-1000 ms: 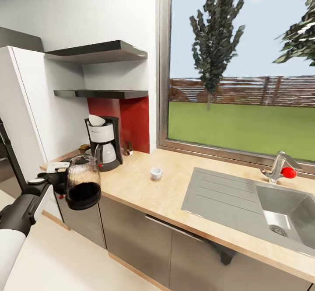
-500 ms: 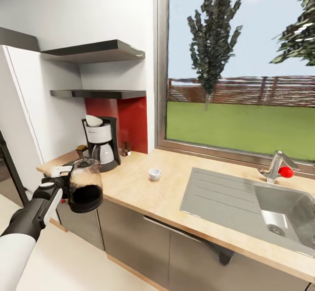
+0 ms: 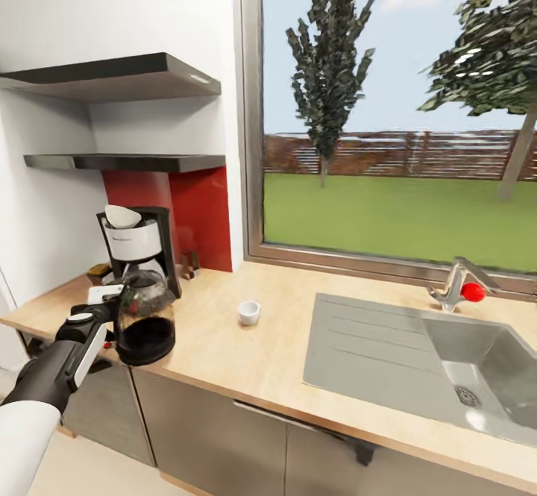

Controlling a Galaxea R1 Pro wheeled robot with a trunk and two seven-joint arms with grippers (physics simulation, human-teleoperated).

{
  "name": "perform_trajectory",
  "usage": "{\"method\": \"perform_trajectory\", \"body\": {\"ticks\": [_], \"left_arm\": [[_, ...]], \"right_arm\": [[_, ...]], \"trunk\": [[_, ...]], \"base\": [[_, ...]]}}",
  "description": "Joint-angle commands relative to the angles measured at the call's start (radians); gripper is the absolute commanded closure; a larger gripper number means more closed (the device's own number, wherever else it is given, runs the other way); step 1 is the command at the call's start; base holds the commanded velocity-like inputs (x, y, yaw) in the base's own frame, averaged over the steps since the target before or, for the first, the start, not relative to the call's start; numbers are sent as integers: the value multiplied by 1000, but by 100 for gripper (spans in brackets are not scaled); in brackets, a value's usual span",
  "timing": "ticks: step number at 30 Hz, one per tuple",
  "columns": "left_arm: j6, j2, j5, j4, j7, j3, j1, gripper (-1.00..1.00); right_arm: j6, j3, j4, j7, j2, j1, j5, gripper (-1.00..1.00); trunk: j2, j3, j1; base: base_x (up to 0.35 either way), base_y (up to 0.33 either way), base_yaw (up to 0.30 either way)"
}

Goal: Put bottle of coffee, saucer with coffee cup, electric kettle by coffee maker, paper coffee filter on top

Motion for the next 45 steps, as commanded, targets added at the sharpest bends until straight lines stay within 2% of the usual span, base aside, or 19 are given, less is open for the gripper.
{"method": "perform_trajectory", "body": {"ticks": [1,8,13,16,18,22,24,26,39,40,45], "left_arm": [[4,1,8,-2,6,-1,0,100],[-51,1,7,2,17,-2,19,100],[-60,0,9,11,20,-4,24,100],[-62,-1,10,12,22,-30,24,100],[-63,-1,11,12,22,-34,24,100],[-64,-25,8,12,22,-37,24,100],[-69,-29,8,12,22,-37,24,100],[-88,-29,7,13,22,-37,24,100],[-98,-29,6,15,22,-37,31,100],[-134,-29,6,17,20,-38,32,100],[-142,-29,8,44,20,-38,32,100]], "right_arm": [[-3,-8,2,-4,-1,-1,11,-100],[1,-7,5,-5,-1,-1,12,-100],[2,-7,5,-6,-1,-1,12,-100],[2,-7,5,-6,-1,-1,12,-100],[2,-7,5,-6,-1,-1,12,-100],[2,-7,5,-8,-3,8,12,-100],[2,-7,5,-9,-3,13,12,-100],[2,-7,5,-10,-2,23,12,-100],[4,-7,5,-13,-3,39,12,-100],[4,-7,5,-13,-2,39,12,-100],[4,-7,5,-13,-1,40,12,-100]], "trunk": [[-1,-1,1],[-1,-1,1],[-1,-1,1],[-1,-1,1],[-1,-1,1],[-1,-1,1],[-1,-1,1],[-1,-1,1],[-1,-1,1],[-1,-1,1],[-1,-1,1]], "base": [[317,132,-103],[190,46,-18],[10,2,-1],[72,0,0],[283,0,0],[246,0,0],[122,0,0],[121,0,0],[103,0,0],[0,0,0],[0,0,0]]}}
